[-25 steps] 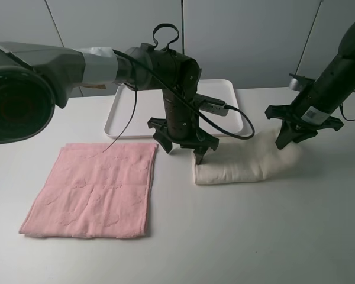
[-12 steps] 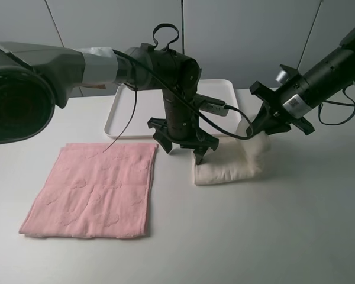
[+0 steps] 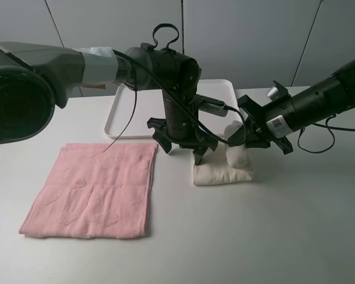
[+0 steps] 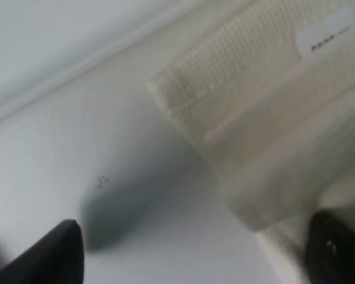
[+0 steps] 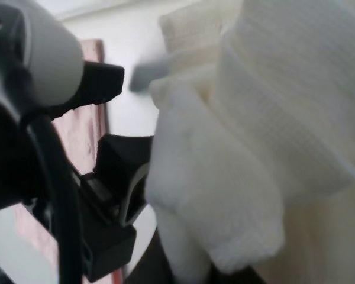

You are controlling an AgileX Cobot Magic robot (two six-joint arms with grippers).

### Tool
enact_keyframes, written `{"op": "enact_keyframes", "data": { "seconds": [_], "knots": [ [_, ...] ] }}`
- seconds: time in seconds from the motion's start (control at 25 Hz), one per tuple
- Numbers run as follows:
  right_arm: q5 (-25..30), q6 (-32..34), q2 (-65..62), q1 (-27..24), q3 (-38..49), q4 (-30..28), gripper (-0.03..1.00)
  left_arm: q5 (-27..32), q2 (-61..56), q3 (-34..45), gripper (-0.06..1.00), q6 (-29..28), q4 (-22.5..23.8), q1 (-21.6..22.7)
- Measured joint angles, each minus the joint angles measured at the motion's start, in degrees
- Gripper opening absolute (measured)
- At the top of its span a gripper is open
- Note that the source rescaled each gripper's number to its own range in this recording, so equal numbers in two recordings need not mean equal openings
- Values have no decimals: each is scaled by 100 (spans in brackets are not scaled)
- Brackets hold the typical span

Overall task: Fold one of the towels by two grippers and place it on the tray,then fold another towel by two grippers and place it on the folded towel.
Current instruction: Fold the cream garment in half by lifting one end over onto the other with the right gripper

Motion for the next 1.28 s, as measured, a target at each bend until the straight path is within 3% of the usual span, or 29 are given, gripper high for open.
{"op": "enact_keyframes", "data": {
  "seconds": [0.28, 0.48, 0.76, 1.28],
  "knots": [
    [-219, -1013, 0, 37, 500, 1299, 6, 24, 0, 0, 97, 100, -11, 0],
    [-343, -1381, 0, 50, 715, 1791, 6, 47, 0, 0, 97, 109, -11, 0],
    [-469, -1505, 0, 73, 811, 1927, 6, 292, 23, -225, 97, 355, -439, 187],
    [-480, -1505, 0, 85, 811, 1939, 6, 838, 23, -1887, 97, 749, -804, 495]
  ]
}}
